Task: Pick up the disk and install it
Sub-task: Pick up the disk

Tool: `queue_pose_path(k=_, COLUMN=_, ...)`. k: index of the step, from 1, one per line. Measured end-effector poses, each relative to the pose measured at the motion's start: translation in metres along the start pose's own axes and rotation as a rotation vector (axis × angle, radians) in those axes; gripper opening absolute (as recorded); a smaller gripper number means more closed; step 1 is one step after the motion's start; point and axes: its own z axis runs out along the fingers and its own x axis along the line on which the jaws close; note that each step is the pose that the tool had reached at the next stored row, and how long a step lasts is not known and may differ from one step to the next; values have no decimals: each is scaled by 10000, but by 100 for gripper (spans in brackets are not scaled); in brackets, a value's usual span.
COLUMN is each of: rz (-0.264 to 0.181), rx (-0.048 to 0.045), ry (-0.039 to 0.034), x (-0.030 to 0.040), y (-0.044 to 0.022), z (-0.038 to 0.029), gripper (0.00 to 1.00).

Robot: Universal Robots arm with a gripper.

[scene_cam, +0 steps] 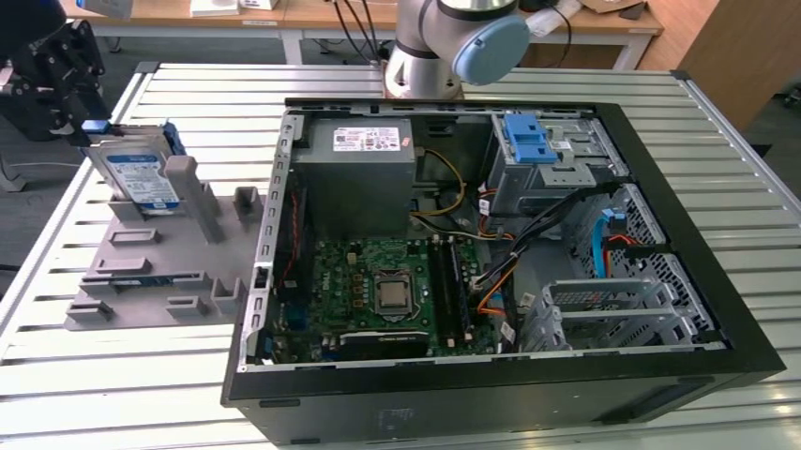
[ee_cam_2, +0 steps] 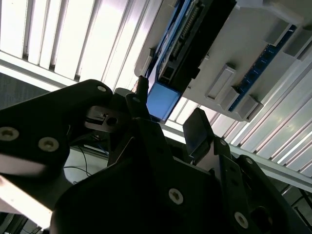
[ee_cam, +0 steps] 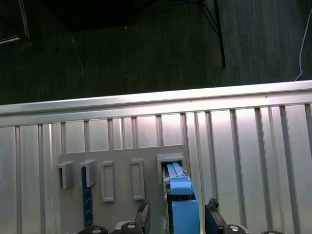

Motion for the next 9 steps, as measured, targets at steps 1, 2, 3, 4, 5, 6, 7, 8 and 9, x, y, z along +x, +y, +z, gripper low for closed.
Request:
queue_pose_path(k=1, rz=0, rx=1, ry=-1, x=0, y=0, z=1, gripper=56)
queue_pose_path(k=2, rz=0, rx=2, ry=-2, x=0, y=0, z=2, gripper=56)
queue_pose_path(k=3, rz=0, rx=2, ry=-1, x=0, y=0, z=2, gripper=56)
queue_pose_path(k=4, rz=0, rx=2, ry=-1, x=0, y=0, z=2, gripper=56)
queue_pose_path(k=5, rz=0, rx=2, ry=-1, x=0, y=0, z=3, gripper=56)
queue_pose_path(k=6, rz=0, rx=7, ry=-4, x=0, y=1, z=11, gripper=56)
queue_pose_path(k=7, rz=-2, rx=7, ry=-4, x=0, y=3, z=21, gripper=56)
queue_pose_path(k=8, rz=-6, rx=4, ry=-6, x=1, y=5, z=34, gripper=56)
queue_pose_path(k=9, rz=-9, rx=3, ry=-8, x=1, y=8, z=48, gripper=56)
